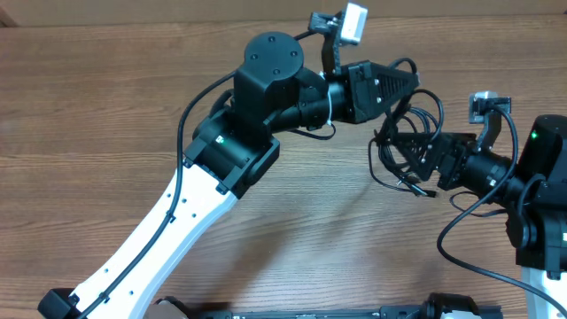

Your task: Untangle cables

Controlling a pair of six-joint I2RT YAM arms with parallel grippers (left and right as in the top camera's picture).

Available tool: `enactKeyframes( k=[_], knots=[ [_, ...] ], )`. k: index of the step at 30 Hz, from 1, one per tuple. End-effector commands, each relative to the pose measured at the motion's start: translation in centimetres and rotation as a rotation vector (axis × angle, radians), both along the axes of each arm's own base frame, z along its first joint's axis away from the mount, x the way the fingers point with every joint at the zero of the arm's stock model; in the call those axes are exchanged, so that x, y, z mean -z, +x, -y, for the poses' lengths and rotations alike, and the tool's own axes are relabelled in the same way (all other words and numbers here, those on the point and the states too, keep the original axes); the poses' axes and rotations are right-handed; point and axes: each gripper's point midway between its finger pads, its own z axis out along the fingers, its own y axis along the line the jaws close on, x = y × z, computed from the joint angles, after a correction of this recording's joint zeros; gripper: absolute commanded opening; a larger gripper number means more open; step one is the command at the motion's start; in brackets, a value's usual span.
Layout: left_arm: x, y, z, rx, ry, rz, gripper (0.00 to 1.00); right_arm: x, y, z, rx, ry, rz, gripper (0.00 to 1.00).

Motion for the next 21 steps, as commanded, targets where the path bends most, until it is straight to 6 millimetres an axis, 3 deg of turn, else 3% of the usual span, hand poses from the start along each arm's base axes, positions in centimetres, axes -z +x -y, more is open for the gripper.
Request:
enactKeyframes(
  k=[1,2,3,10,14,18,21],
  knots=[
    [-1.1,-0.8,0.1,0.025,-0.022,0.015,0.04,-0.6,-0.3,-0.4,-0.019,0.010,0.015,0.26],
    [-1.1,-0.6,0.0,0.021,-0.021,0.019,0.04,-0.6,-0.3,-0.4,-0.019,0.010,0.015,0.07],
    [-1.1,-0.5,-0.1,0.015,-0.021,0.019,0.04,-0.6,-0.3,-0.4,-0.019,0.010,0.014,0.04],
    [-1.0,1.6,-1.8,-0.041,-0.001,0.074,0.05,-0.3,-0.4,-0.3,-0.011,0.007,0.000,0.04],
    [0.5,3.7,-3.8,-0.098,0.065,0.093,0.33,0.2,0.0,0.4,0.031,-0.022,-0.011,0.04],
    [3.4,5.7,-6.2,-0.175,0.160,0.019,0.57,0.6,0.1,0.8,0.071,-0.020,-0.045,0.04],
    [4.8,6.1,-7.4,-0.188,0.196,-0.044,0.69,0.7,0.2,0.9,0.083,-0.020,-0.053,0.04]
  ],
)
